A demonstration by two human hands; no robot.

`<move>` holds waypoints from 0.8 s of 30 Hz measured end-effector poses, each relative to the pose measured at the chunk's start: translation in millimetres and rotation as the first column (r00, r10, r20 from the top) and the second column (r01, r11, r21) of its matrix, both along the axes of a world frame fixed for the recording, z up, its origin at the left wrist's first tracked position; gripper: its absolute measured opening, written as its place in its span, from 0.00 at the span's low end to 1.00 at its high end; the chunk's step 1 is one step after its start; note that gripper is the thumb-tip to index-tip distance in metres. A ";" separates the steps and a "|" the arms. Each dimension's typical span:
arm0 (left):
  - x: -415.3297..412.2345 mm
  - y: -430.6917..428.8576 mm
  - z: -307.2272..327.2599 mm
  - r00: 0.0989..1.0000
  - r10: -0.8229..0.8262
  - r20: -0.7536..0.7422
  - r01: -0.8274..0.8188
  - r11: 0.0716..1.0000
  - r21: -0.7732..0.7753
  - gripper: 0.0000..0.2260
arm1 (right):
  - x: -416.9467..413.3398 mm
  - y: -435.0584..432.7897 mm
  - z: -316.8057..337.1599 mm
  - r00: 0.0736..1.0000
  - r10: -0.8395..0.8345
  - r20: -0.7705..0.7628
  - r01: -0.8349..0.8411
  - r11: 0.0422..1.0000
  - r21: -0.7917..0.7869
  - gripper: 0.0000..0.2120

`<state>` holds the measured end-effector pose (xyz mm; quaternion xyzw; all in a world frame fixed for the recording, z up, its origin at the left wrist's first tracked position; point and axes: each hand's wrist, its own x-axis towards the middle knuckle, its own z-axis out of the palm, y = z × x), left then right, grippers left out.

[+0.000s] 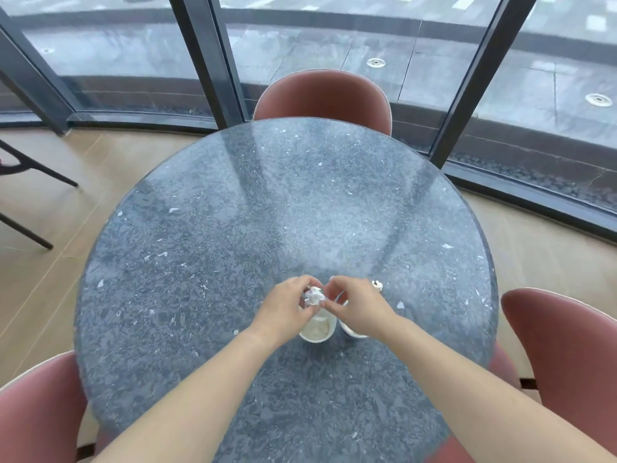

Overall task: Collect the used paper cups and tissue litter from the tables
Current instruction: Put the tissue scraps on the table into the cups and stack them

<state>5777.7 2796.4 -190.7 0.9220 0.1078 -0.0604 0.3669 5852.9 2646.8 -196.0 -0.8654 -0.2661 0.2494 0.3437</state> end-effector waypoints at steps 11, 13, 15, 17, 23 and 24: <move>-16.0 -2.3 -8.8 1.000 -0.013 -0.022 0.015 0.996 0.089 0.14 | -10.1 -25.1 -4.5 0.995 -0.099 0.004 0.099 0.995 -0.012 0.05; -14.1 -0.8 -11.4 1.000 0.015 -0.024 -0.013 0.994 0.106 0.13 | -5.7 -32.1 -4.8 0.989 -0.145 0.001 0.145 0.989 -0.012 0.05; -12.0 0.6 -13.9 0.998 0.044 -0.053 -0.037 0.992 0.122 0.14 | 0.4 -39.2 -4.2 0.984 -0.175 0.009 0.175 0.984 -0.018 0.06; -9.4 1.3 -16.5 0.993 0.061 -0.103 -0.045 0.988 0.147 0.14 | 7.6 -46.1 -3.4 0.978 -0.206 0.020 0.206 0.978 -0.030 0.06; 3.8 1.9 -27.3 0.981 0.067 -0.181 -0.037 0.986 0.165 0.14 | 27.6 -62.5 -12.6 0.965 -0.263 -0.002 0.262 0.963 -0.065 0.06; 7.2 2.0 -28.3 0.982 0.068 -0.179 -0.039 0.986 0.161 0.14 | 30.6 -63.6 -15.4 0.964 -0.264 -0.007 0.263 0.962 -0.068 0.06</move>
